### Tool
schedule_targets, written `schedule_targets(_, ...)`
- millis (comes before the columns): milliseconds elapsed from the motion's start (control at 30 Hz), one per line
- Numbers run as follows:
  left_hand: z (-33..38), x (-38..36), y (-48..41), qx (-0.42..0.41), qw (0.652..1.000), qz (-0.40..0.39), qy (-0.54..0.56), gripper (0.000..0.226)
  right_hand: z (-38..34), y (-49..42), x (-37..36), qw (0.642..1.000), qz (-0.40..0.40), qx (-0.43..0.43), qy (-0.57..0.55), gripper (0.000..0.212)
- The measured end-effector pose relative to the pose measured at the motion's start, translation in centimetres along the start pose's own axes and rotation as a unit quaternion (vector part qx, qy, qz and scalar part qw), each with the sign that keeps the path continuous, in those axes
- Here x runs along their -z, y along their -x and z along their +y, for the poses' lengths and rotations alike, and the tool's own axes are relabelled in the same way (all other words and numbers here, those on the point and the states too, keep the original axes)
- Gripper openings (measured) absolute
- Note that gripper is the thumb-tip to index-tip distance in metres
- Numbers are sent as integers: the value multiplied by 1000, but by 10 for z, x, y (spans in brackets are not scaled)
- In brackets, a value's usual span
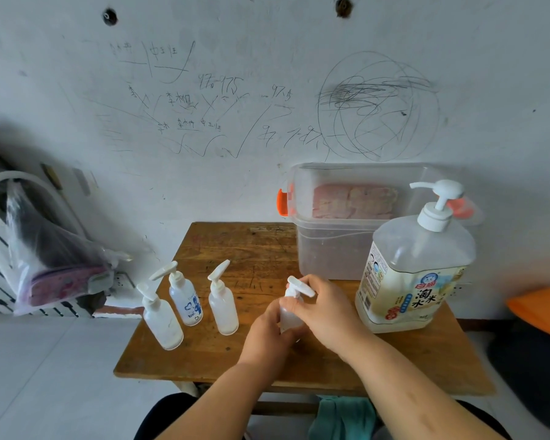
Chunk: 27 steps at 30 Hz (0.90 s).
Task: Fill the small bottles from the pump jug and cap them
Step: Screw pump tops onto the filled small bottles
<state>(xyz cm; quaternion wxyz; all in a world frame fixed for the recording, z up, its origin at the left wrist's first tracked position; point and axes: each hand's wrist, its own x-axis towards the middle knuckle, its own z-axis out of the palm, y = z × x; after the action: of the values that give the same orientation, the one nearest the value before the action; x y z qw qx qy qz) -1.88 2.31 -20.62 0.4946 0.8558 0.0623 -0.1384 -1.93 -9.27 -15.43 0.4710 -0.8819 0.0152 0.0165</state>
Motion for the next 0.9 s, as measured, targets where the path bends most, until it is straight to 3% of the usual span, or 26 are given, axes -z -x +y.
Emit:
schedule_targets(67,1,-1,0,9,1000,1,-5,58,-2,0,-1,1000,19,-9,9,33)
schedule_targets(200,2,0,2,2,1000,-4,-10,55,-1,2,1,1000,-22,22,1,38)
schedule_targets(367,3,-1,3,6,1000,-9,-10,55,-2,0,-2,999,30,-6,30,34)
schedule_targets(533,1,0,3,-5,1000,-9,-13,54,-2,2,3,1000,-16,16,20,41)
schedule_targets(667,0,-2,2,3,1000,-10,-12,52,-4,0,-2,998,37,-10,59,35)
schedule_targets(833,-2,-1,2,-3,1000,-5,-21,54,-4,2,3,999,-23,30,37,42)
schedule_targets(900,-3,-1,1,-10,1000,-6,-20,57,-2,2,2,998,1,33,56,35)
